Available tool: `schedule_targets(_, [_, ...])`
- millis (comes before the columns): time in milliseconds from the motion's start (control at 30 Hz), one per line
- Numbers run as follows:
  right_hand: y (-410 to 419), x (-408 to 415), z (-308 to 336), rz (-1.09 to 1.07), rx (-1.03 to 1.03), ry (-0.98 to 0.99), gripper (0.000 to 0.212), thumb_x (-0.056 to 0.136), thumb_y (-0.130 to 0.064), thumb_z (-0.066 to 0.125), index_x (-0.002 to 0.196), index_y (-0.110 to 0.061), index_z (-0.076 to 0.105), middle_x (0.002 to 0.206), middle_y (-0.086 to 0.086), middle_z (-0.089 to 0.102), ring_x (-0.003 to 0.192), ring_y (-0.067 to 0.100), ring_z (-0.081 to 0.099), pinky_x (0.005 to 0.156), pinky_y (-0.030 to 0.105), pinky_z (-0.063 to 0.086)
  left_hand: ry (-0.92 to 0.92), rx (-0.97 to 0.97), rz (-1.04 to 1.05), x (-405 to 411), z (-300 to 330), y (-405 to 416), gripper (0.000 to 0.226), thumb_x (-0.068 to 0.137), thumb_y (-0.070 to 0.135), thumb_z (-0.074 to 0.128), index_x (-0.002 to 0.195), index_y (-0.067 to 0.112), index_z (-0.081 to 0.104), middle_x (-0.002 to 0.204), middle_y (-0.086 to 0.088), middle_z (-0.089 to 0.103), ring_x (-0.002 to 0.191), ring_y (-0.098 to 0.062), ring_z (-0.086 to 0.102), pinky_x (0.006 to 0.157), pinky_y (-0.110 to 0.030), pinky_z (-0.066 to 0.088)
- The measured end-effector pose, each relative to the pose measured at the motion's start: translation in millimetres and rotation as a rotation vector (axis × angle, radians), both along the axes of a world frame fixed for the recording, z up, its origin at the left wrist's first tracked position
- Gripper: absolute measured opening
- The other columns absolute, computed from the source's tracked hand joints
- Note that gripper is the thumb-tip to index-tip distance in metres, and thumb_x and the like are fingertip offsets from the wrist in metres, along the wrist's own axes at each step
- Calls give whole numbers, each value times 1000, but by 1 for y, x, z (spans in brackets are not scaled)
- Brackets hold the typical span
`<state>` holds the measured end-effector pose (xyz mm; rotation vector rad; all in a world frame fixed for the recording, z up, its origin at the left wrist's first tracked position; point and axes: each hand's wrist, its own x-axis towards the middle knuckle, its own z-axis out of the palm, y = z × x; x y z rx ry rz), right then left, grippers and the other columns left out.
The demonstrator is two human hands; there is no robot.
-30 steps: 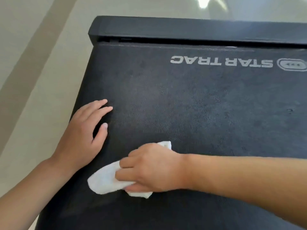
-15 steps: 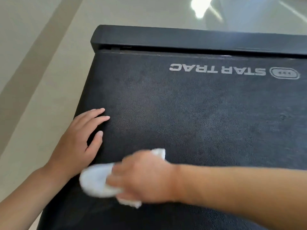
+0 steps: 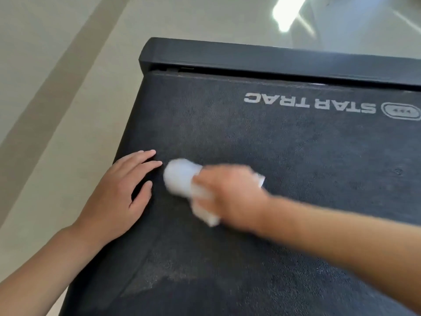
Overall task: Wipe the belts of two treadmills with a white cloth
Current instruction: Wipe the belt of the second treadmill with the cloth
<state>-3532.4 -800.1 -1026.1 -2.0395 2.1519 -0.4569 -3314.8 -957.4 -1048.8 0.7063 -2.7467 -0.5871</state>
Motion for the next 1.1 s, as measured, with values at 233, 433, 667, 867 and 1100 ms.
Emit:
schedule_targets(233, [-21, -25, -7, 189, 15, 22, 14, 98, -34, 60, 89, -30, 50, 92, -1, 63, 89, 25, 65, 72, 37, 49, 22, -18, -3, 2, -2, -4, 41, 99, 21, 52, 137, 12, 66, 153, 0, 54, 144, -20, 46, 124, -22, 23])
schedule_targets(433, [-106, -133, 8, -553, -44, 159, 29, 101, -46, 45, 106, -18, 51, 87, 3, 53, 90, 37, 61, 67, 37, 38, 108, 63, 215, 2, -7, -4, 39, 95, 19, 54, 131, 16, 68, 149, 2, 54, 140, -21, 45, 119, -16, 22])
schedule_targets(667, [-1, 77, -4, 511, 40, -50, 20, 94, -35, 63, 94, -16, 60, 83, 2, 57, 66, 26, 52, 55, 37, 36, 143, 82, 205, 5, 0, -23, 41, 94, 13, 53, 133, 13, 67, 150, 1, 55, 137, -22, 49, 117, -13, 23])
schedule_targets(867, [45, -70, 0, -25, -26, 111, 29, 99, -43, 56, 93, -14, 58, 82, -3, 52, 74, 29, 56, 61, 35, 42, 38, -68, -187, -45, -5, 6, 39, 96, 19, 51, 132, 15, 67, 148, -3, 57, 140, -29, 50, 118, -57, 34])
schedule_targets(1100, [101, -128, 3, -810, 25, 228, 32, 100, -42, 53, 88, -15, 41, 75, -1, 48, 70, 32, 52, 60, 38, 38, 53, -99, -446, -140, -8, 37, 41, 95, 23, 47, 130, 14, 67, 145, -6, 58, 135, -30, 53, 113, -58, 39])
